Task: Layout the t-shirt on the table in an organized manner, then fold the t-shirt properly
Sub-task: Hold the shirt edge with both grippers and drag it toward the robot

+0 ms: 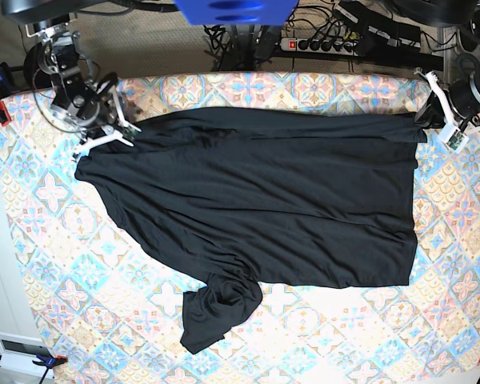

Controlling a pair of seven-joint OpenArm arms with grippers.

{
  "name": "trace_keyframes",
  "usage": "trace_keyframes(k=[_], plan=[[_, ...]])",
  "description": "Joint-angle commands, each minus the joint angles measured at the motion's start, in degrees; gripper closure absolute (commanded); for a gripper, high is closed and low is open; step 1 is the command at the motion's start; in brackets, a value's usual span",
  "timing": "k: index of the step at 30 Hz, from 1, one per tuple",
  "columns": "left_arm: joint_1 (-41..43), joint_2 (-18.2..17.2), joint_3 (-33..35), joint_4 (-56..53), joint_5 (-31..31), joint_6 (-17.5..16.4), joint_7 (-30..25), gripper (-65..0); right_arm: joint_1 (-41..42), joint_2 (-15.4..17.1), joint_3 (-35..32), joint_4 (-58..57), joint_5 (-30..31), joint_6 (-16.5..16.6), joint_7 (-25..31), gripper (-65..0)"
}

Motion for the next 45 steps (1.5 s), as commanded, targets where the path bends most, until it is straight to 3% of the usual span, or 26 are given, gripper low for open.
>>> trace_keyframes(k=[1, 10, 20, 24, 30, 32, 34, 40, 45], plan=[[0.0, -1.0, -0.7, 0.6, -0.4, 0.1, -0.9, 0.0, -0.7, 0.9, 1.4, 2.1, -0.6, -0.4, -0.1, 0.0], [3.5, -1.6, -1.4, 0.7, -0.3, 0.1, -0.8, 0.0, -8.6, 0.9, 6.5, 7.4, -0.6, -0.4, -0.2, 0.0], [7.9, -2.8, -6.5, 0.7, -0.6, 0.1, -0.8, 0.0, -11.3, 0.9, 6.6, 10.2, -0.6, -0.3, -0.1, 0.0], [6.6, 0.9, -12.3, 0.7, -1.8, 0.1, -0.8, 0.0, -11.1, 0.9, 6.6, 10.8, -0.6, -0.3, -0.1, 0.0], [0.0, 2.9, -13.0, -0.2, -6.1, 0.1, -0.8, 0.0, -10.5, 0.9, 6.8, 10.7, -0.6, -0.3, -0.5, 0.0], [-3.1, 5.4, -12.9, -0.6, -6.1, 0.1, -0.7, 0.0, -9.0, 0.9, 6.7, 10.7, -0.6, -0.3, -0.6, 0.0], [-5.9, 7.2, -12.9, -1.0, -5.4, 0.1, -0.7, 0.0, -7.7, 0.9, 6.7, 10.7, -0.6, -0.3, -0.6, 0.0], [-18.3, 11.5, -12.8, -10.3, -0.2, 0.1, 8.7, 0.0, -1.7, 0.8, 6.2, 10.3, -0.6, -0.3, -3.8, 0.0], [-22.6, 13.4, -12.2, -18.1, 3.9, 0.1, 9.5, 0.0, 2.0, 0.8, 6.2, 9.7, -0.6, -0.3, -4.1, 0.0]])
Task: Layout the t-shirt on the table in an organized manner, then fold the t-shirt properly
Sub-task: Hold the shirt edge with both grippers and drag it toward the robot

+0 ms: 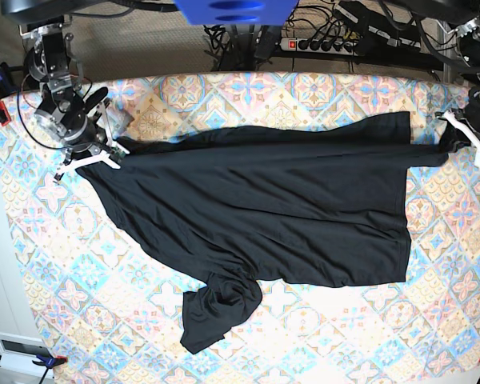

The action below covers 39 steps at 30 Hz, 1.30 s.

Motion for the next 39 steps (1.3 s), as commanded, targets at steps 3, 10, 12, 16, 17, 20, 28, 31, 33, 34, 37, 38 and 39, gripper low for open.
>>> trace_keyframes(k=[3, 10, 12, 16, 17, 20, 28, 31, 33, 34, 37, 38, 39], plan=[[-0.4, -1.4, 5.9, -0.2, 2.1, 0.3, -3.3, 0.0, 2.5, 0.8, 0.0, -1.6, -1.1, -0.4, -1.1, 0.0], [-0.2, -1.4, 14.8, -0.5, 11.2, 0.3, -8.1, 0.0, 7.0, 0.8, -5.1, -3.6, -1.1, -0.4, -1.0, 0.0], [-0.2, -1.4, 15.4, -0.6, 13.2, 0.3, -8.4, 0.0, 7.1, 0.8, -5.8, -4.2, -1.1, -0.4, -1.0, 0.0], [0.0, -1.9, 15.5, -0.6, 15.0, 0.3, -8.1, -3.9, 7.1, 0.8, -6.2, -4.4, -1.1, -0.4, -1.0, 0.0], [0.3, -3.6, 15.6, -0.5, 14.9, 0.3, -7.7, -7.2, 7.1, 0.8, -6.2, -4.5, -1.1, -0.4, -1.0, 0.0], [1.7, -7.2, 19.0, -0.5, 14.2, 0.3, -6.8, -17.6, 7.1, 0.8, -6.2, -4.5, -1.1, -0.4, -1.0, 0.0], [5.2, -8.7, 18.7, -0.6, 14.2, 0.3, -7.0, -39.6, 6.9, 0.8, -6.2, -4.5, -1.2, -0.4, -0.8, 0.0], [5.4, -6.8, 18.5, -1.3, 14.2, 0.3, -7.0, -39.9, 6.8, 0.8, -6.2, -4.5, -1.2, -0.4, -0.8, 0.0], [5.0, -6.0, 18.5, -3.3, 14.2, 0.3, -7.0, -39.9, 6.8, 0.7, -6.2, -4.5, -1.2, -0.4, -0.9, 0.0], [4.9, -5.8, 18.4, -4.4, 14.1, 0.3, -7.0, -39.9, 6.8, 0.7, -6.2, -4.5, -1.2, -0.4, -0.9, 0.0], [3.8, -4.3, 18.4, -7.3, 12.4, 0.3, -7.0, -39.9, 6.8, 0.7, -6.2, -4.5, -1.2, -0.4, -0.9, 0.0], [3.5, -3.8, 18.4, -7.8, 11.8, 0.3, -7.0, -39.9, 6.8, 0.7, -6.2, -4.5, -1.2, -0.4, -0.9, 0.0], [3.5, -3.6, 18.4, -8.4, 11.1, 0.3, -7.0, -39.9, 6.7, 0.7, -6.2, -4.5, -1.2, -0.4, -0.9, 0.0]])
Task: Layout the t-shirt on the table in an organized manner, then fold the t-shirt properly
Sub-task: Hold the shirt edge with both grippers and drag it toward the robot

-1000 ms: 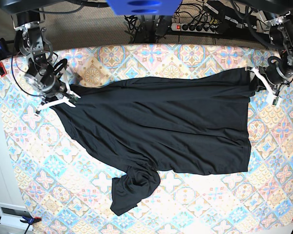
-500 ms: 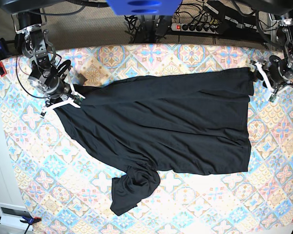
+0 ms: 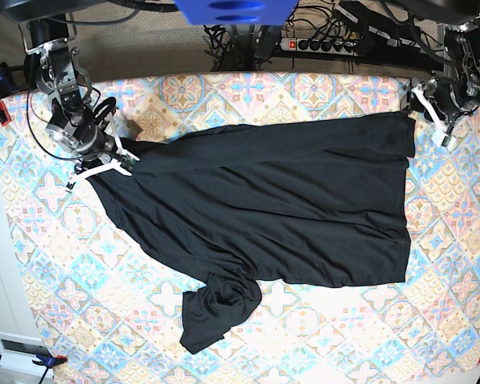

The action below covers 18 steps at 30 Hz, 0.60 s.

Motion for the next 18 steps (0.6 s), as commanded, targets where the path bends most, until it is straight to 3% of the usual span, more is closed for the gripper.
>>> trace_keyframes(k=[1, 10, 13, 18], plan=[[-0.3, -0.4, 0.2, -0.3, -1.2, 0.1, -0.3, -39.9, 0.6, 0.9, 0.5, 1.0, -0.3, -0.4, 0.1, 0.0], [-0.1, 1.5, 1.1, -3.6, -2.0, 0.1, 0.2, -38.6, 0.6, 0.9, 0.5, 1.0, -0.3, -0.4, 0.1, 0.0], [0.0, 1.2, 4.3, -3.6, -5.3, 0.1, 0.2, -31.4, 0.7, 0.9, 0.5, 1.0, -0.3, -0.4, 0.1, 0.0], [-0.1, 0.7, 5.2, -4.0, -7.9, 0.1, 0.2, -13.8, 0.7, 0.9, 0.5, 1.0, -0.3, -0.4, 0.1, 0.0]])
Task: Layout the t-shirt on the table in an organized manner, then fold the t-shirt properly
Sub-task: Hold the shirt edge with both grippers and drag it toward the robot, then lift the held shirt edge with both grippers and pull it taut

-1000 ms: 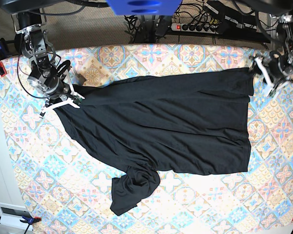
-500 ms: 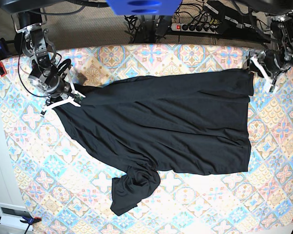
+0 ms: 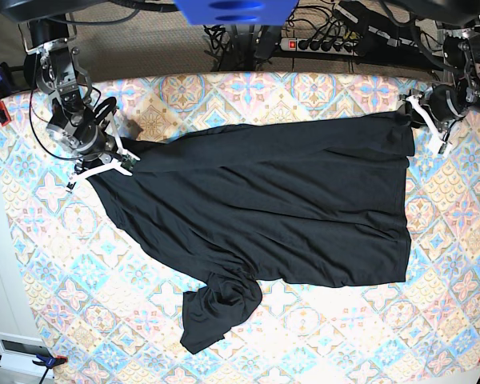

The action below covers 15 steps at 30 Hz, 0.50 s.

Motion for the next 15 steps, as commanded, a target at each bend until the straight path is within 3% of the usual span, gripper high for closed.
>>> trace_keyframes(k=[1, 6, 10, 15], plan=[[0.4, -0.1, 0.6, 0.0, 0.1, -0.5, 2.3, -11.3, 0.6, 0.8, 0.5, 1.0, -0.3, -0.4, 0.2, 0.0], [0.1, 0.0, 0.6, 0.0, 0.0, -0.5, 2.2, -0.8, 0.6, 0.8, 0.5, 1.1, -0.3, -0.4, 0.2, 0.0], [0.1, 0.0, 0.2, 0.5, -0.2, -0.5, 1.9, 0.0, 0.6, 0.7, 0.5, 1.3, -0.3, -0.4, 0.2, 0.0], [1.5, -0.3, -6.8, 1.6, -1.8, -0.5, 2.3, 0.0, -2.2, 0.7, 0.5, 1.8, -0.3, -0.4, 0.2, 0.0]])
